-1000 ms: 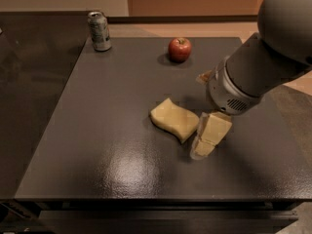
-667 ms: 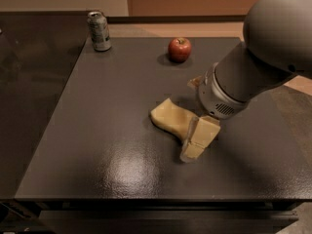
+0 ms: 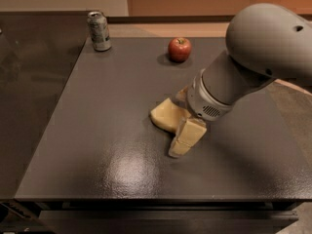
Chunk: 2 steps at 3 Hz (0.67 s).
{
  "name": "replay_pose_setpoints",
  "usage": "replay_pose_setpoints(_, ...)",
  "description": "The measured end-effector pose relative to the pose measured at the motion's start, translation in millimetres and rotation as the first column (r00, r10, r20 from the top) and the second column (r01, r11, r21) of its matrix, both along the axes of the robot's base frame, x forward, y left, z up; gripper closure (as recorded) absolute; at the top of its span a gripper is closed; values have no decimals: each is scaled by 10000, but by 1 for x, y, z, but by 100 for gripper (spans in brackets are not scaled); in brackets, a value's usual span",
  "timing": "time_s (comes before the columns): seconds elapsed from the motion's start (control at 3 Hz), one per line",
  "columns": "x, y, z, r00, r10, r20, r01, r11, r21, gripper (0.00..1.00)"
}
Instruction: Move sponge near 7up can
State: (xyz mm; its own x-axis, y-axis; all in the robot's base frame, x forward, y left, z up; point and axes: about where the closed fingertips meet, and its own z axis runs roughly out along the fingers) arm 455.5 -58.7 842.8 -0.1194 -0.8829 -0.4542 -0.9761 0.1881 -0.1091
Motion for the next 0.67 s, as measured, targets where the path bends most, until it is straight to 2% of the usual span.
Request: replay_pose_setpoints(0.67,7,4,-13,9995,75,-295,-74,10000,43,64)
